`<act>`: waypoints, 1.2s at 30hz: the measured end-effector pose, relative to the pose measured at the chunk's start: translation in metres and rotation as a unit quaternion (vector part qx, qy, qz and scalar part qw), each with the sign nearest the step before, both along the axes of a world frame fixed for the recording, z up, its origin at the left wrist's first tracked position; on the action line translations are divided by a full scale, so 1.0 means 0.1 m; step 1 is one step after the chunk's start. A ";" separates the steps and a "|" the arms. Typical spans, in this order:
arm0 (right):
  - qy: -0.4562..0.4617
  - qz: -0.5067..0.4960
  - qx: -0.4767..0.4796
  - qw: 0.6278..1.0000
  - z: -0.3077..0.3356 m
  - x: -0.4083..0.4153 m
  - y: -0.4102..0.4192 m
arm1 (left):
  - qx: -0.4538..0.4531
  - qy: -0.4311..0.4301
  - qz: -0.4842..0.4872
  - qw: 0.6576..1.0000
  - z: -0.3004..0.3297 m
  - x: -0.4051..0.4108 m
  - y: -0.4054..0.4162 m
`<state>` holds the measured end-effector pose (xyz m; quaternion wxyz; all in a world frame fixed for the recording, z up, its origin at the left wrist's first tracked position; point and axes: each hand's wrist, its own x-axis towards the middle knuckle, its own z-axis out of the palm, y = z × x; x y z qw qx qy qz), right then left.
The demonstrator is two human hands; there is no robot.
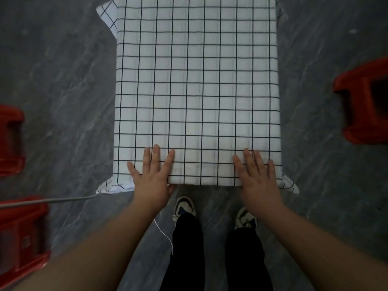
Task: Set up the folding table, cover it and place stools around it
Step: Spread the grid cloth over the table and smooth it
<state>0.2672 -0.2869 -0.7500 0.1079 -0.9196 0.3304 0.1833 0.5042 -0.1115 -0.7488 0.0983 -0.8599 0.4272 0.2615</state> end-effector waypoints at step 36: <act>-0.067 -0.157 0.091 0.981 0.14 -0.73 -0.31 | -0.034 0.034 -0.092 0.995 0.34 -0.91 -0.66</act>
